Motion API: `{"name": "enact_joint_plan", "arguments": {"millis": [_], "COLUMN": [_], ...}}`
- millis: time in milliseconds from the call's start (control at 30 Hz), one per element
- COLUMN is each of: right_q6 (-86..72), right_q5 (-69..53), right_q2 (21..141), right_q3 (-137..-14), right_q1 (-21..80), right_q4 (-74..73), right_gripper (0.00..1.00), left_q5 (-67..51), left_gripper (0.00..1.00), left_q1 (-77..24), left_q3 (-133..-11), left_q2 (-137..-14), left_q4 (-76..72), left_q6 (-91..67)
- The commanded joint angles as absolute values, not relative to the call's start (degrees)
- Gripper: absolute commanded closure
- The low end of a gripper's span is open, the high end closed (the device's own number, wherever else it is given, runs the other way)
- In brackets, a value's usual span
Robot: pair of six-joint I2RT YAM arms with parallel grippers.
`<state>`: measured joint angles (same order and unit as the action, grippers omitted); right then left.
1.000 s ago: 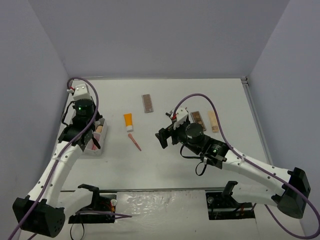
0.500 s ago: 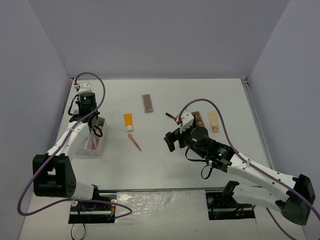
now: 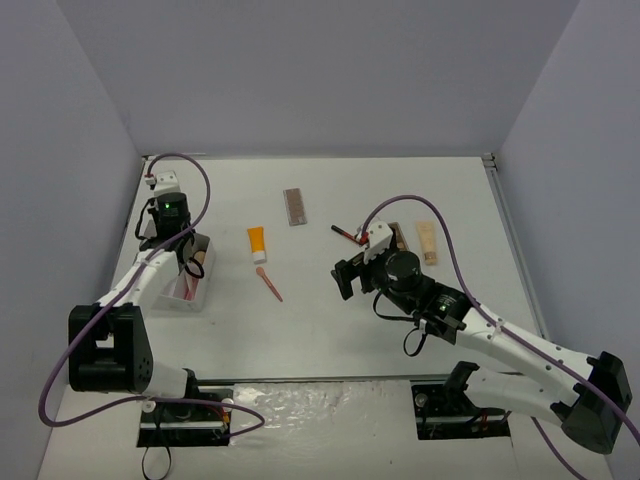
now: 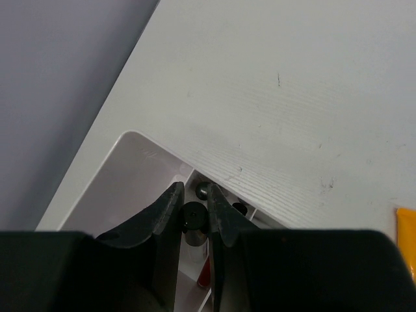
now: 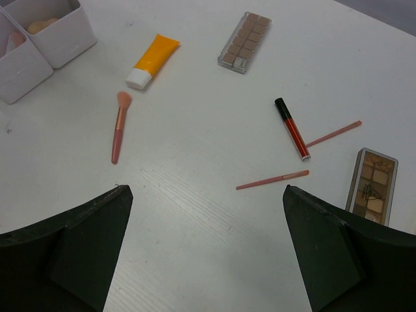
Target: Organize the makeup
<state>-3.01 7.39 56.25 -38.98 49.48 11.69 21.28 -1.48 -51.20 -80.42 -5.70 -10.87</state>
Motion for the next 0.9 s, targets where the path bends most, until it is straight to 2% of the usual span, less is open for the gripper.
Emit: {"name": "enact_joint_plan", "arguments": {"millis": [0,67,133,400,500,700,800,867], "right_q6": [-2.9,-3.7,-4.3,-5.2,-4.2,-1.6,1.1,2.3], "right_q5": [10.0,10.6,10.1,8.4,6.1,-0.9,-2.3,-1.8], "right_q2": [57.9,58.9,60.2,64.6,68.0,79.3,86.0,90.1], "right_q3": [-41.0,-41.8,-43.1,-48.1,-51.3,-58.1,-62.3,-64.9], "right_q1": [48.8,48.2,47.4,44.2,41.5,33.3,31.8,31.1], "right_q4": [13.5,12.6,11.0,5.1,2.8,0.2,-2.3,-3.4], "right_gripper": [0.02,0.02,0.02,0.04,0.07,0.23,0.35,0.39], "left_q5": [22.6,22.8,23.0,22.5,19.1,7.0,0.2,-3.2], "left_gripper": [0.83,0.70,0.62,0.47,0.37,0.16,0.07,0.03], "left_q1": [-1.2,-1.2,-1.2,-1.1,-1.3,-1.5,-1.7,-1.7], "left_q3": [-52.2,-52.1,-52.5,-54.4,-56.9,-62.8,-61.7,-59.1], "left_q2": [-79.0,-79.7,-80.0,-76.1,-72.5,-65.6,-61.6,-58.2], "left_q4": [-10.9,-10.5,-9.7,-5.4,0.3,17.1,21.6,23.1], "left_q6": [-10.5,-10.7,-10.8,-13.9,-16.7,-21.9,-21.7,-21.7]}}
